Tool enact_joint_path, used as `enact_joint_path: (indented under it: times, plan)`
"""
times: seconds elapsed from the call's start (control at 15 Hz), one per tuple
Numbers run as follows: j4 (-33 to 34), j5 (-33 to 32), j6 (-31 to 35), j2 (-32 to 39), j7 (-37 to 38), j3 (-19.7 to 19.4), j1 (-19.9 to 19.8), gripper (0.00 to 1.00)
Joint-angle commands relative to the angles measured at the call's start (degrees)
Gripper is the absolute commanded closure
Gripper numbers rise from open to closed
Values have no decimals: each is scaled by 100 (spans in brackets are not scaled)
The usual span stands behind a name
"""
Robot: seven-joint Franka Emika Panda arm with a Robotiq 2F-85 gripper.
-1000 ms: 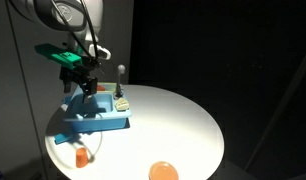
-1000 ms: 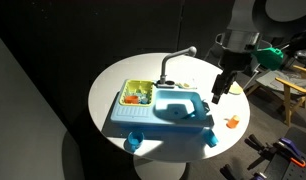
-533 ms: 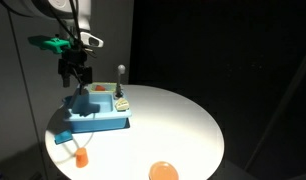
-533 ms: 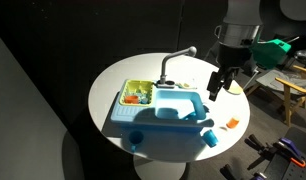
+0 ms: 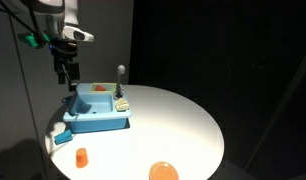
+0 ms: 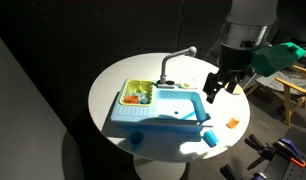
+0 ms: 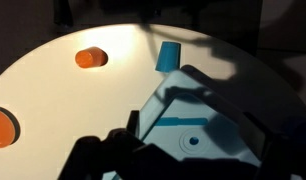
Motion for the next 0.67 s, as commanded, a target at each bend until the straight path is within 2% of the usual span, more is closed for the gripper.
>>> enact_joint_path:
  times: [0.0, 0.27, 0.6]
  plan:
    - [-283, -100, -103, -608, 513, 110, 11, 0]
    - [-354, 37, -200, -1005, 415, 99, -3, 0]
    - [-362, 213, -288, -1342, -155, -131, 11, 0]
